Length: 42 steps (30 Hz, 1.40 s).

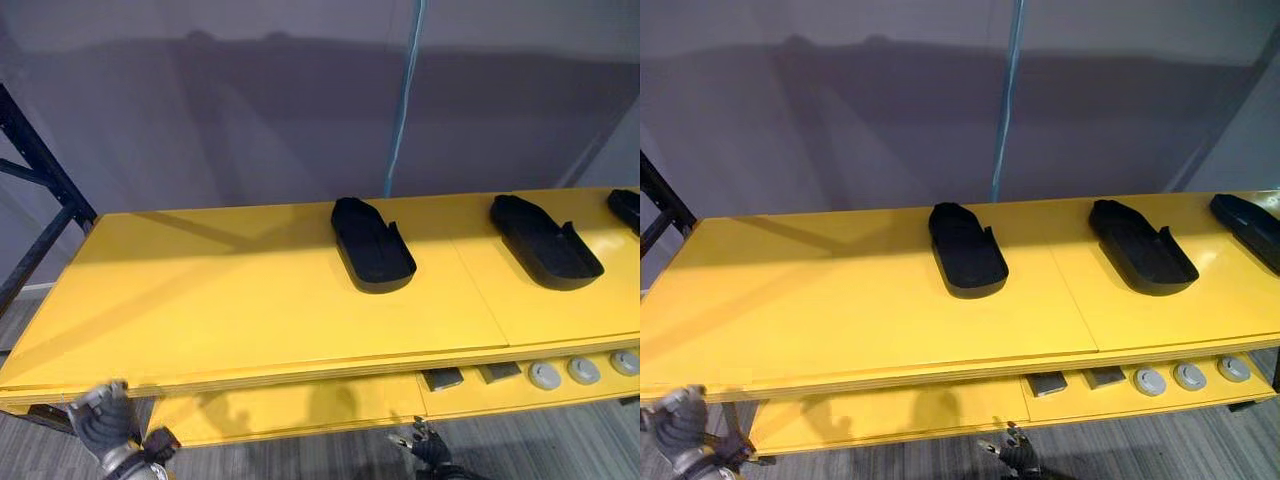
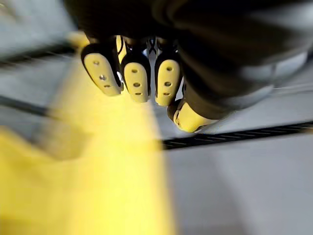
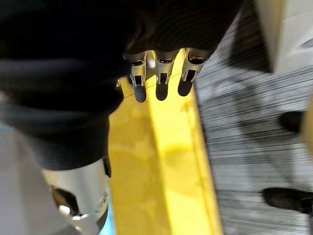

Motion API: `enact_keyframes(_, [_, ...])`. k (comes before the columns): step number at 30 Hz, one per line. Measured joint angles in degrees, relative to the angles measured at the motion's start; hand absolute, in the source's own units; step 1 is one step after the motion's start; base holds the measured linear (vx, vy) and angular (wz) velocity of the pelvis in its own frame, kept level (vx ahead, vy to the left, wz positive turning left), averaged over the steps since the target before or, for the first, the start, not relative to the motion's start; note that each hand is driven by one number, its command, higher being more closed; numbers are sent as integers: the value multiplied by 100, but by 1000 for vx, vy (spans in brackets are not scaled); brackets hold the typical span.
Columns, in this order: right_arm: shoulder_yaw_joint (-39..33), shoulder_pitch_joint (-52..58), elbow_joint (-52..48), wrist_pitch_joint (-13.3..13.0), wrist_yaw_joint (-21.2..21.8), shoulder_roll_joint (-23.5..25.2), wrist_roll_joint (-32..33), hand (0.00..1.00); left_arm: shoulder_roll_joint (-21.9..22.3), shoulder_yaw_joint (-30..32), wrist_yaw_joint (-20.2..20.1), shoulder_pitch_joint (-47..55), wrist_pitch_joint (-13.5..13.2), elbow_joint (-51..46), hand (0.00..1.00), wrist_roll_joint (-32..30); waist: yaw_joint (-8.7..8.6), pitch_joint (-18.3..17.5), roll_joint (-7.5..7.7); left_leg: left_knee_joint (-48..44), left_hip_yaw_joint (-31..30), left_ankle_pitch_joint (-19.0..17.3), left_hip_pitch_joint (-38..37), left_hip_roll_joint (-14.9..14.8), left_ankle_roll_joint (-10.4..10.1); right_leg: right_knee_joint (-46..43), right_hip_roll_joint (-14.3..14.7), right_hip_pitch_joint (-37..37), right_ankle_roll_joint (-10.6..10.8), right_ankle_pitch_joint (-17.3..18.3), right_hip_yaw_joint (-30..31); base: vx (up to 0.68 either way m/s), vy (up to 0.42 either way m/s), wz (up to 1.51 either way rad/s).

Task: Walk over and take plastic housings, then place them on the shelf

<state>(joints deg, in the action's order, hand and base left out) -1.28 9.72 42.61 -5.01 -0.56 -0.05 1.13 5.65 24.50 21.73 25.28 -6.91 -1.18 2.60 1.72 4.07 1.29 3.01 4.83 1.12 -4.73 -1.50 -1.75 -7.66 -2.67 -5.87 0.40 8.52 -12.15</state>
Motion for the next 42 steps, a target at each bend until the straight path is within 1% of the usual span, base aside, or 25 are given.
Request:
enact_keyframes(2, [29,65,-163,4,-30,63,5,0,-49,-88,-224,-59,186,1138,100,54,-13,-38,60,-39,15,-3,-13,22,27,-75,-39,-1,17,50,-2,0,0,0])
enact_keyframes(3, [28,83,-177,4,-45,74,6,0,-60,-137,-321,-86,241,1410,100,56,-14,-48,74,-45,14,21,-24,33,19,-99,-54,-3,24,69,-4,11,9,3])
enact_keyframes(4, [24,123,-177,5,-57,96,7,0,-75,-279,-444,-123,327,1905,0,54,-17,-71,87,-31,15,17,-48,51,20,-121,-77,-18,40,95,2,13,11,3])
enact_keyframes(5, [22,156,-177,6,-66,109,10,0,-98,-433,-593,-177,373,2361,0,44,-15,-84,85,-28,22,5,-48,65,21,-127,-95,-17,49,104,3,0,0,0])
enact_keyframes(8, [-17,187,-176,7,-73,182,30,0,-151,-722,-880,-335,442,3043,0,-2,-18,-87,87,-37,111,-88,-52,74,5,-147,-116,2,62,113,53,-6,21,-9])
enact_keyframes(12, [-111,201,-143,7,-99,213,55,0,-215,-884,-1094,-638,436,3548,0,-195,-84,-87,66,-16,172,-112,-53,85,-2,-159,-129,41,73,125,101,-6,11,-8])
enact_keyframes(15, [-287,207,-46,7,-130,205,75,0,-268,-1192,-1208,-819,421,3841,0,-406,-91,-99,40,16,277,-101,-62,84,-9,-175,-121,106,87,145,230,9,11,-17])
enact_keyframes(19, [-338,190,142,6,-181,142,171,0,-385,-1474,-1250,-973,401,3973,0,-526,-97,-106,28,41,285,-86,-70,86,-4,-133,-109,111,89,149,247,11,1,-3])
enact_keyframes(25, [-439,43,354,6,-223,98,187,0,-428,-1636,-1302,-985,367,4070,0,-631,-92,-80,-5,27,457,-115,-133,68,-44,-96,-76,126,89,146,425,0,-1,-15])
enact_keyframes(27, [-438,21,360,6,-224,98,187,0,-449,-1668,-1305,-993,352,4070,0,-629,-92,-64,-2,-95,469,-178,-54,56,-43,-112,-71,212,88,142,474,-46,-4,-12])
enact_keyframes(30, [-436,-39,361,10,-224,100,185,0,-457,-1684,-1310,-1079,326,4084,0,-626,-81,36,17,-403,594,-374,65,17,6,-129,-58,268,85,112,608,-54,13,-25])
enact_keyframes(33, [-424,-181,353,12,-224,101,184,0,-490,-1684,-1310,-1173,323,4137,0,-627,-71,84,8,-689,904,-528,328,-58,55,-93,1,536,119,-51,967,-47,48,-62])
enact_keyframes(35, [-413,-352,327,30,-225,100,153,0,-552,-1689,-1309,-1391,319,4305,0,-627,-53,246,25,-767,1235,-568,427,-93,103,-90,36,718,174,-210,1309,-60,86,-72])
enact_keyframes(36, [-402,-377,308,31,-225,98,150,0,-562,-1697,-1309,-1454,321,4347,0,-627,-44,272,27,-802,1303,-580,483,-104,123,-93,41,793,190,-261,1363,-103,116,-59])
enact_keyframes(38, [-310,-437,271,37,-234,92,149,0,-597,-1752,-1309,-1724,321,4358,0,-632,-64,299,57,-1052,1427,-631,833,-141,209,-116,41,1094,267,-396,1496,-109,98,-32])
enact_keyframes(39, [-301,-442,272,39,-237,85,150,0,-592,-1816,-1310,-1839,318,4346,0,-634,-65,305,40,-1114,1458,-618,987,-195,273,-177,42,1201,286,-388,1516,-85,47,-6])
enact_keyframes(40, [-284,-454,274,50,-235,96,153,0,-594,-1881,-1316,-1988,318,4334,0,-653,-54,346,30,-1168,1449,-612,1066,-226,304,-1169,20,1496,296,-37,1446,-67,28,3])
enact_keyframes(41, [-278,-433,275,50,-235,97,153,0,-594,-1894,-1317,-1998,318,4333,0,-663,-56,349,25,-1178,1434,-611,1058,-230,304,-1408,9,1525,301,39,1441,-29,-12,17])
enact_keyframes(42, [-276,-310,293,47,-234,96,152,0,-602,-1930,-1317,-2000,319,4326,0,-730,-66,348,4,-1223,1381,-611,1048,-239,305,-2210,-52,1503,374,303,1443,-25,-54,27])
